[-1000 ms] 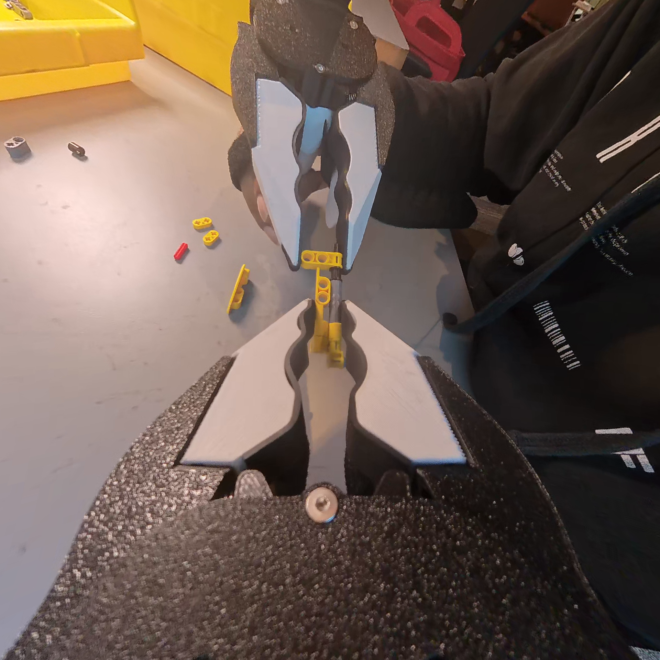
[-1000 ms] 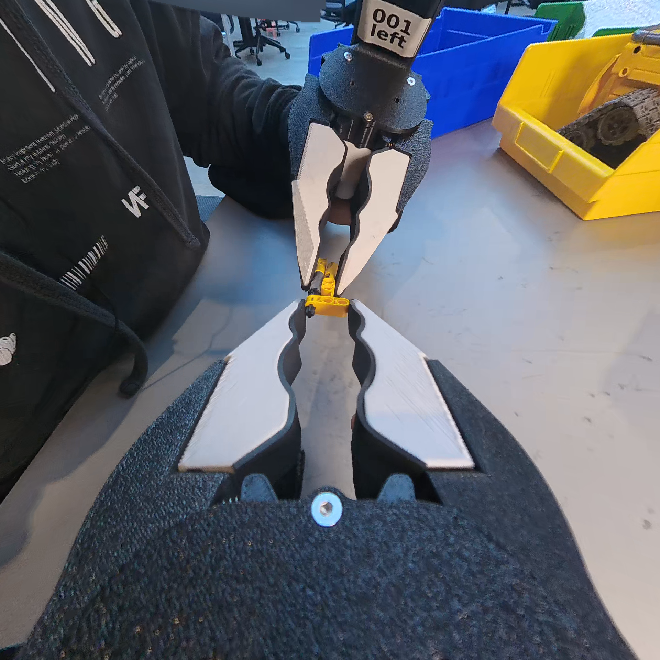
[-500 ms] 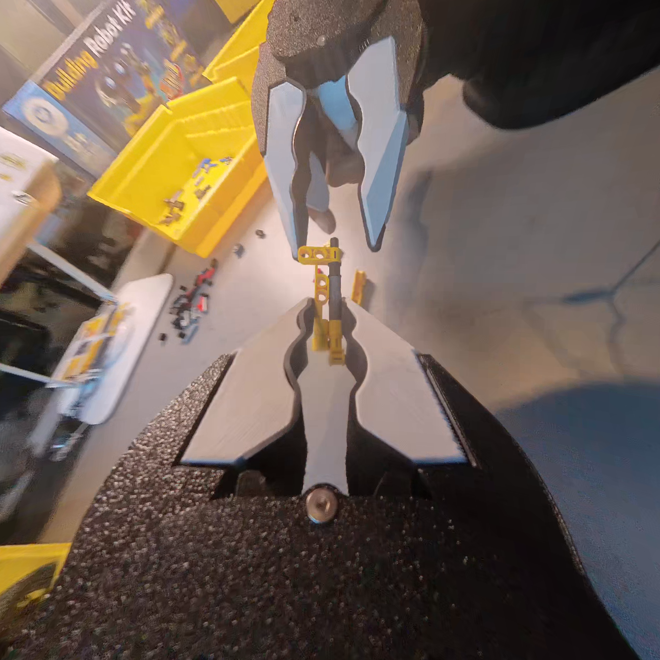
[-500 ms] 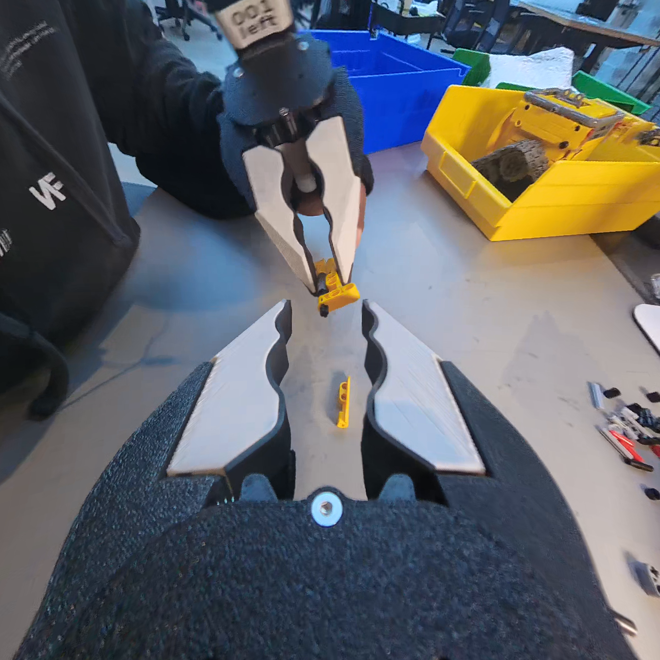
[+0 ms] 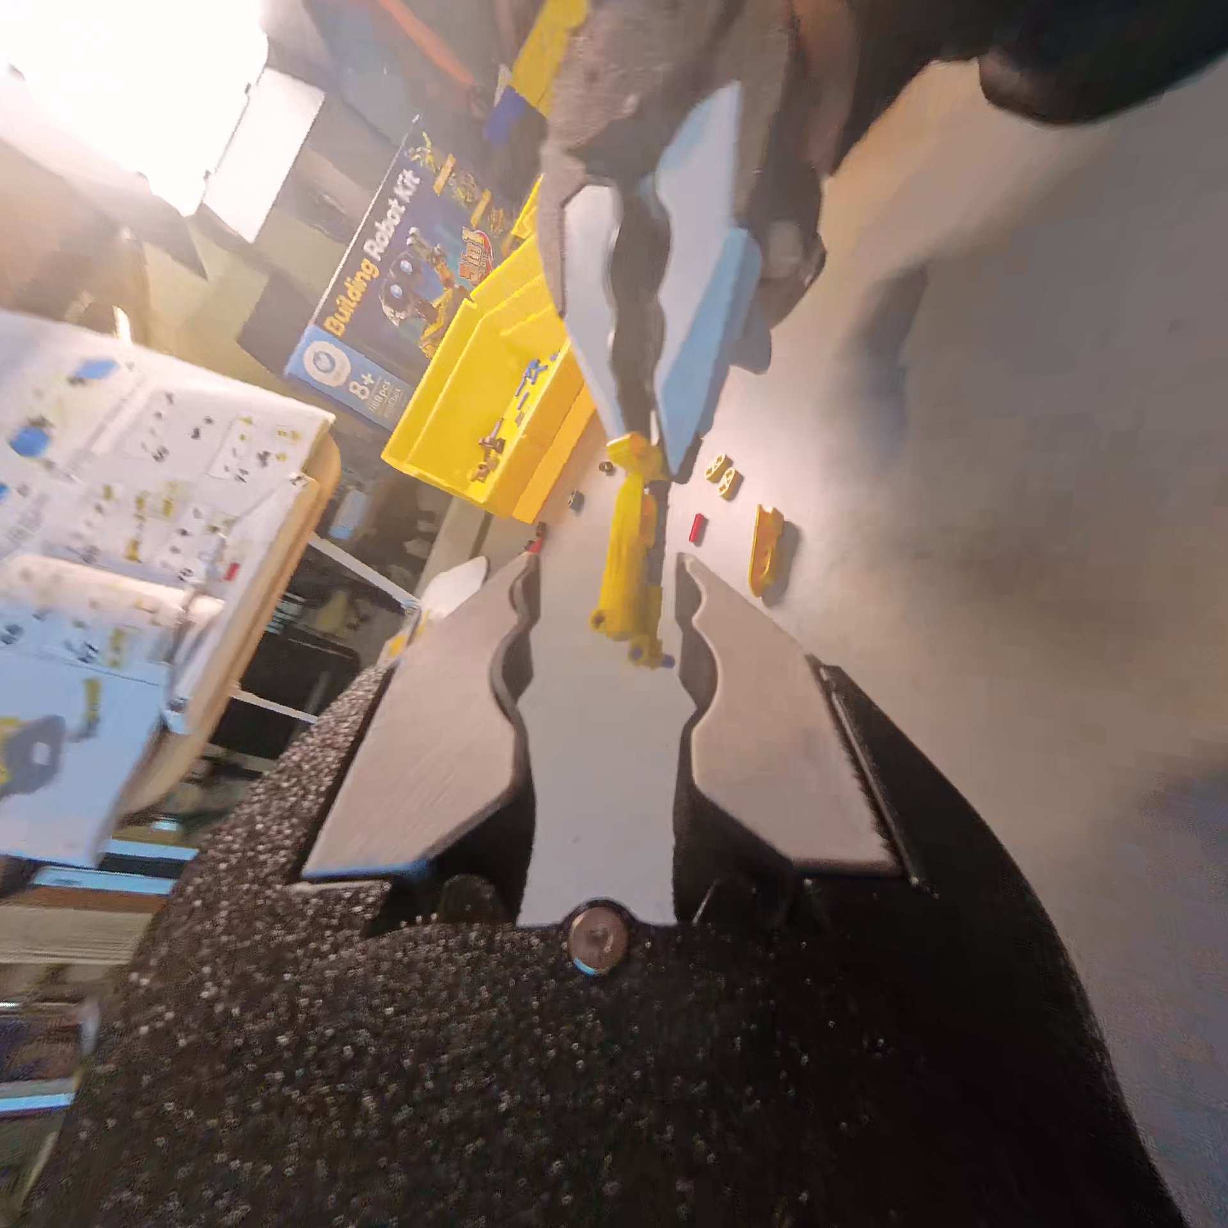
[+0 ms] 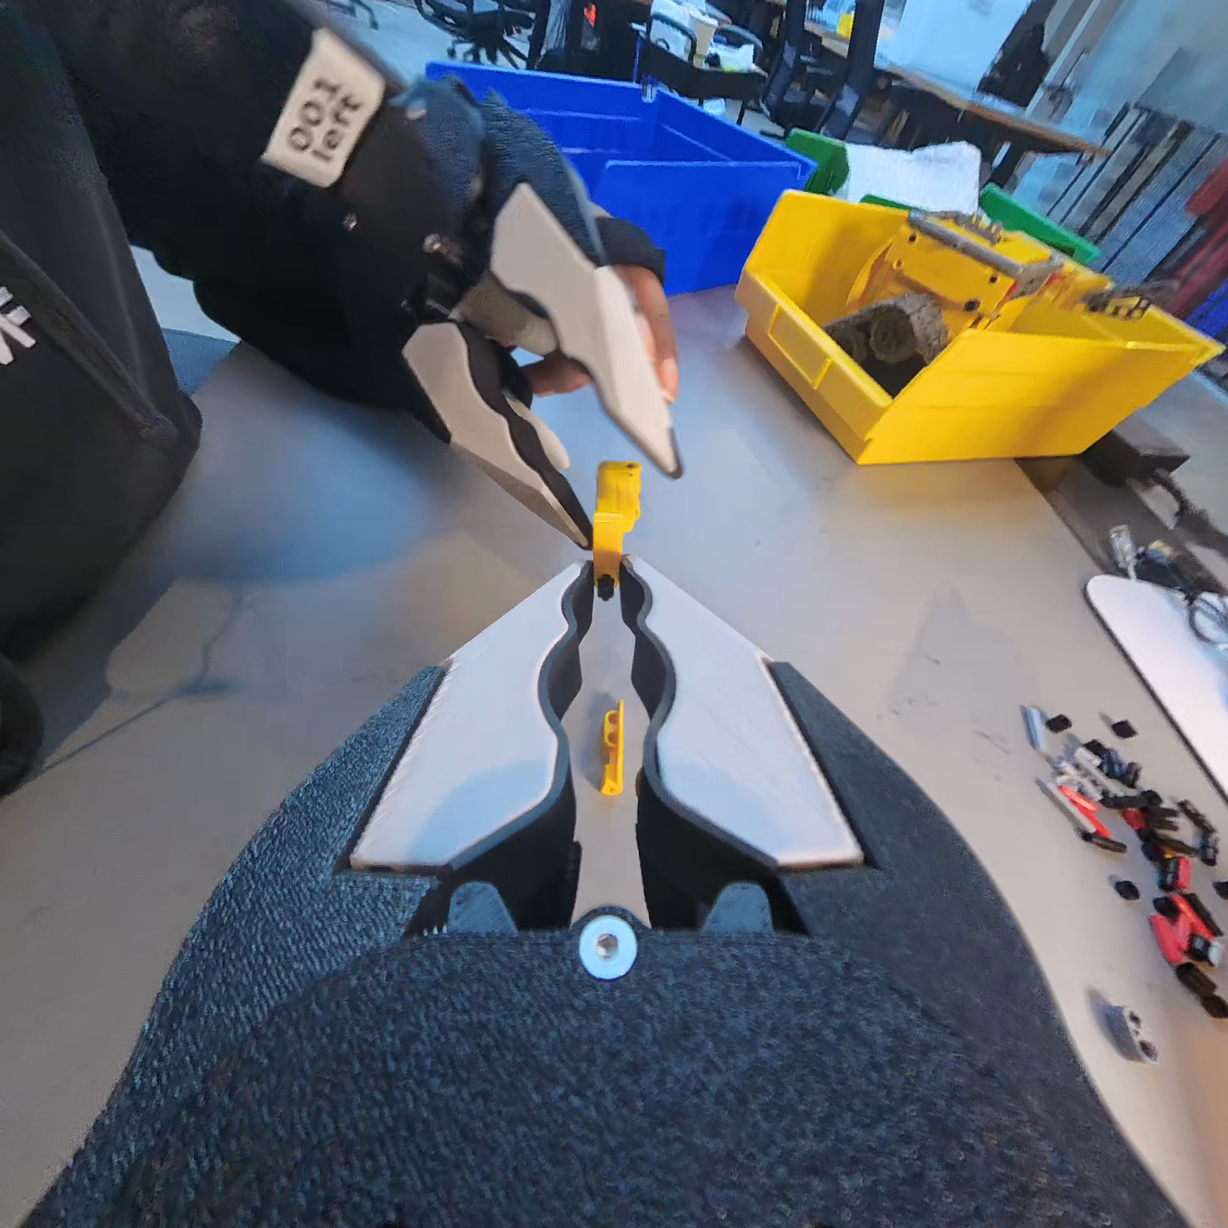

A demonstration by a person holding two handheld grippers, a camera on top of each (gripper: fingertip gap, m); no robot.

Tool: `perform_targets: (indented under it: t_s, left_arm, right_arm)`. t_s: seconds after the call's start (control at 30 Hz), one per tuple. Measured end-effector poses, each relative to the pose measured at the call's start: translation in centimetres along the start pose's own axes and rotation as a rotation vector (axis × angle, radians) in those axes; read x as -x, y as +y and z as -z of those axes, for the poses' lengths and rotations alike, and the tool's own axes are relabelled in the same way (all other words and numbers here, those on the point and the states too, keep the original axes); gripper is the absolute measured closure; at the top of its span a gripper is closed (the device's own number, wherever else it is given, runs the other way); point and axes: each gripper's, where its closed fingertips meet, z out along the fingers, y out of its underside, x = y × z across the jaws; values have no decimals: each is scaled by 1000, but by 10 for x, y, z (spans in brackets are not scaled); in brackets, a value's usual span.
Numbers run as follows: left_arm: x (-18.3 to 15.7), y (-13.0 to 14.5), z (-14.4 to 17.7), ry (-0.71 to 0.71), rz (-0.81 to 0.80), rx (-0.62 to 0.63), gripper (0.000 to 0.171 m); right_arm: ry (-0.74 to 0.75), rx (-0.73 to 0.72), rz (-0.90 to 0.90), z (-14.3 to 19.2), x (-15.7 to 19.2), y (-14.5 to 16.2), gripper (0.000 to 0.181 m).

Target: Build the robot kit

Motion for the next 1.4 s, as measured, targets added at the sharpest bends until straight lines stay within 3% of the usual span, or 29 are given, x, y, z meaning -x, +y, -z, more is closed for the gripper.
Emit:
perform_targets:
  t_s: [0.13,0.3,0.43,0.53,0.77,1.0,1.2,1.4]
  left_arm:
    - [7,1,6,60,184,-55,127]
    - [2,-3,6,97,210,-80,139]
    - [0,-3,5,72,133,-71,140]
    - [-3,-1,4,73,99,-60,151]
    - [-8,4,3,151,182,-33,156]
    - [-15,15,3,299,417,-10,156]
    - [-38,56,2,481,614,191,156]
    - [-51,69,3,564,690,266,155]
  right_arm:
    - [14,-51,46,5,0,-9,174]
    - [1,-64,32,3,2,-11,174]
    - [-54,-73,-163,0,2,-11,174]
    - [-119,-110,-335,-2,4,-16,174]
    - [-161,-108,-534,-6,2,-12,174]
    - [-80,-42,-434,-5,-6,2,169]
    - [74,63,-335,11,-32,21,164]
    - [191,140,-332,29,-55,39,164]
